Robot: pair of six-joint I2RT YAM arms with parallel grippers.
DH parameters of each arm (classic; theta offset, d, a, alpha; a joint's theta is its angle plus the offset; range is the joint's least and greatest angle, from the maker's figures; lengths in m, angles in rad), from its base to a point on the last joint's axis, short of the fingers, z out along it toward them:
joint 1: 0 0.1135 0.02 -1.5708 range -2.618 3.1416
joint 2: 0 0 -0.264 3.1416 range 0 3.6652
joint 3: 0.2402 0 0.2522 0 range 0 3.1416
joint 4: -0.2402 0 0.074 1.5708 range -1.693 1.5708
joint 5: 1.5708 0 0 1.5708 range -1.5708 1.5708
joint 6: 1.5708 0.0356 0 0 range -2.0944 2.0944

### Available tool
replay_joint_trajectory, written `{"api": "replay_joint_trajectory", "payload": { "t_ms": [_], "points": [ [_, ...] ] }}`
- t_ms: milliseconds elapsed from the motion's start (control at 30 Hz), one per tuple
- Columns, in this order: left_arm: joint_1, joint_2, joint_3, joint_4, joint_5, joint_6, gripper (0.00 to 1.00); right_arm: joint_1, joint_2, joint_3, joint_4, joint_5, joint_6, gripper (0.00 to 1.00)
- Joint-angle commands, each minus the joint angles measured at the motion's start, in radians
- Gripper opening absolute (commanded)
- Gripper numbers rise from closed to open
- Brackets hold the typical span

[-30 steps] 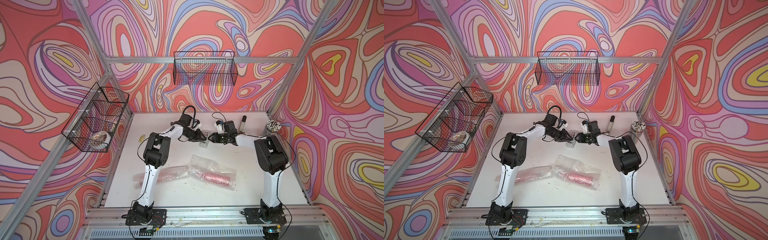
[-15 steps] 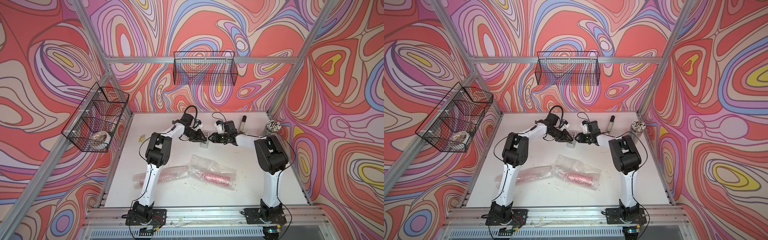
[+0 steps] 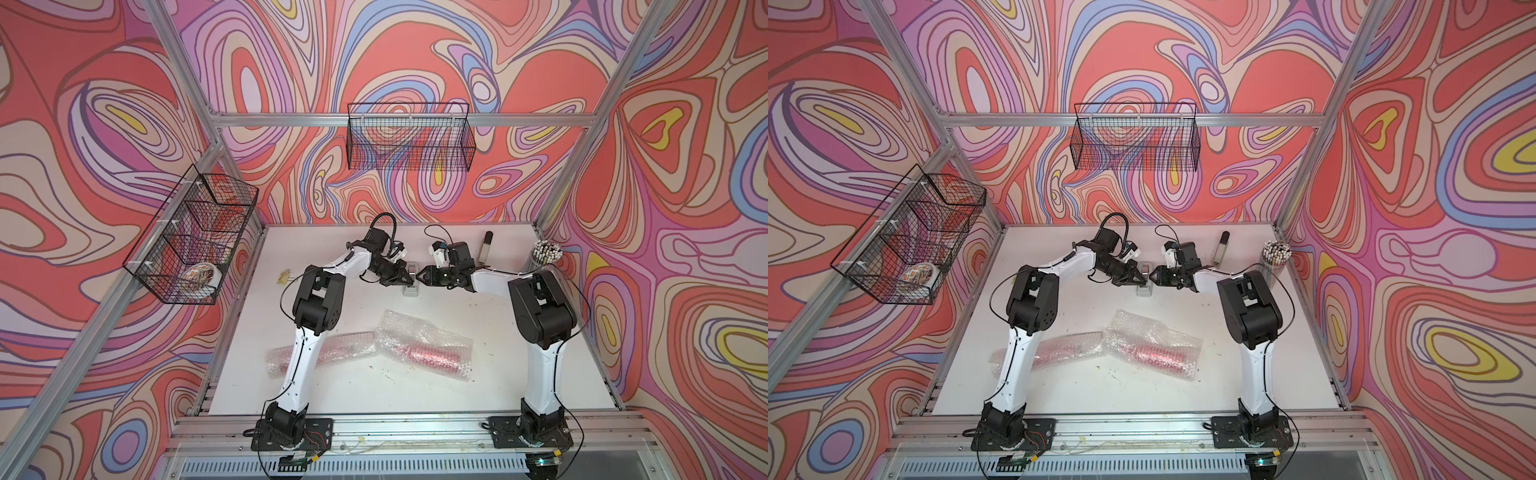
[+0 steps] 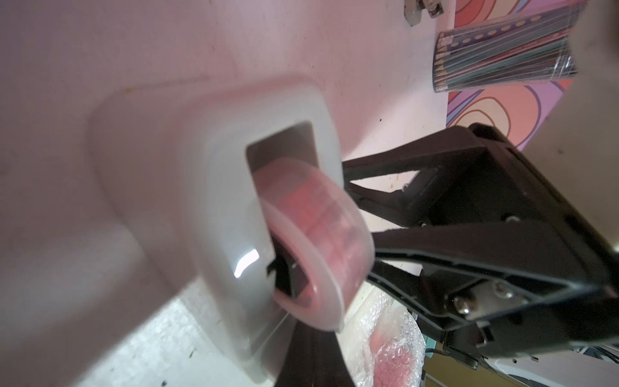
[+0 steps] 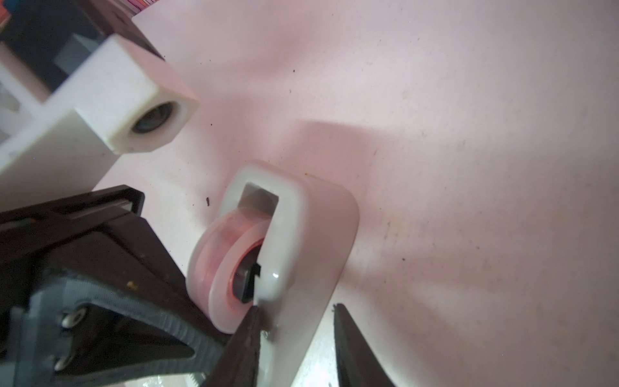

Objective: Wrap wine bottles in bubble wrap
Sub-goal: Tear off the tape using the Tape Cutter.

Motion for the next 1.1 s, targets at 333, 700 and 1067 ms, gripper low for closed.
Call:
{"api": "replay_joint_trajectory", "payload": {
  "t_ms": [333,700,1067],
  "points": [
    [-0.013,-0.118,-0.078,0.022,0.036,-0.043,0.00,-0.007,0.028,-0.040,-0.011,0.071,0.005,0.35],
    [-0.035,-0.211,-0.235,0.086,0.056,-0.097,0.00,-0.001,0.031,-0.054,-0.003,0.091,0.013,0.34],
    [-0.053,-0.285,-0.401,0.134,0.013,-0.116,0.00,-0.001,0.025,-0.070,0.010,0.094,0.017,0.34]
  ]
}}
